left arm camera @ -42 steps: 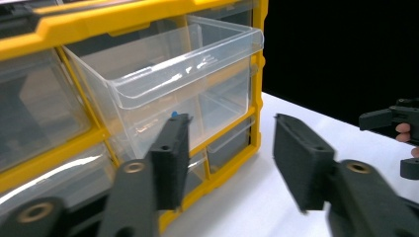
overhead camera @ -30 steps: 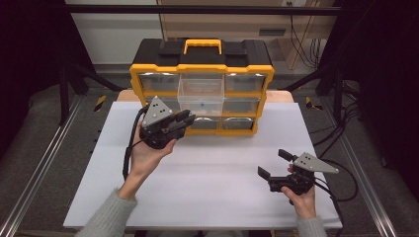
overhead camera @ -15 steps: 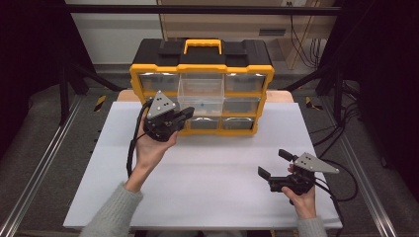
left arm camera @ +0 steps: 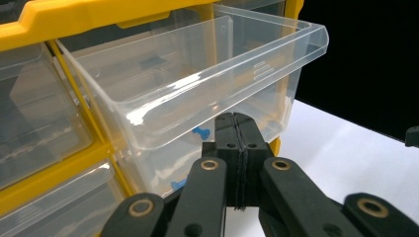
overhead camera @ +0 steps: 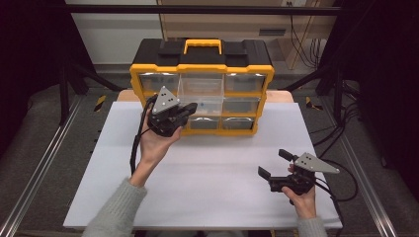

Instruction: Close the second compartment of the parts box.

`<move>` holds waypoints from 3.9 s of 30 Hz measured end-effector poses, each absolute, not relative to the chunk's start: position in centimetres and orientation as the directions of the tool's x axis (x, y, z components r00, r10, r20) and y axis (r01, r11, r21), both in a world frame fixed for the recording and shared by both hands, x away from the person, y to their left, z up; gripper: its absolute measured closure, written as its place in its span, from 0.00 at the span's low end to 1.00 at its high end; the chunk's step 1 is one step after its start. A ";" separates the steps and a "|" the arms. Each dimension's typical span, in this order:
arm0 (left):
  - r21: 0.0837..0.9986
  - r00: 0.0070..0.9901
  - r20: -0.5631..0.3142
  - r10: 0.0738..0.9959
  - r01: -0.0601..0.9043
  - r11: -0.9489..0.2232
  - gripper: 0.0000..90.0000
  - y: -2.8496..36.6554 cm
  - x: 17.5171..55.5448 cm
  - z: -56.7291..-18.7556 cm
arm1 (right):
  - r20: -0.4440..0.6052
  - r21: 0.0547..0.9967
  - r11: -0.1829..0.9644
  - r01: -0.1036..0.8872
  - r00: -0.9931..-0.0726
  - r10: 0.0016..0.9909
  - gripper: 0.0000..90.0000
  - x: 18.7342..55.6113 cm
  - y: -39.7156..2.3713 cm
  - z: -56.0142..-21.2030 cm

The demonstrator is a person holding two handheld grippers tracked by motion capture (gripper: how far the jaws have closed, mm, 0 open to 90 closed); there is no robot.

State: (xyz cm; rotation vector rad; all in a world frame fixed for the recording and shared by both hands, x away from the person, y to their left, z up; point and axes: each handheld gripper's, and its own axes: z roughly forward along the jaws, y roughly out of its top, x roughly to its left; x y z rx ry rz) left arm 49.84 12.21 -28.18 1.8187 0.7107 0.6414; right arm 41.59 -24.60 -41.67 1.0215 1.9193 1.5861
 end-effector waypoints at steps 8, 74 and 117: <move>0.936 0.681 0.119 0.723 0.166 -0.311 0.99 12.1 50.7 -27.9 | 0.116 0.962 0.071 0.265 -0.629 0.769 0.01 41.6 -24.6 -41.7; 0.919 0.599 0.177 0.781 0.183 -0.349 0.99 11.2 57.5 -27.1 | 0.127 0.963 0.057 0.265 -0.628 0.767 0.01 41.5 -24.5 -41.6; 0.944 0.710 0.100 0.697 0.155 -0.293 0.11 16.9 48.4 -31.1 | 0.128 0.963 0.054 0.264 -0.622 0.773 0.01 41.6 -24.6 -41.6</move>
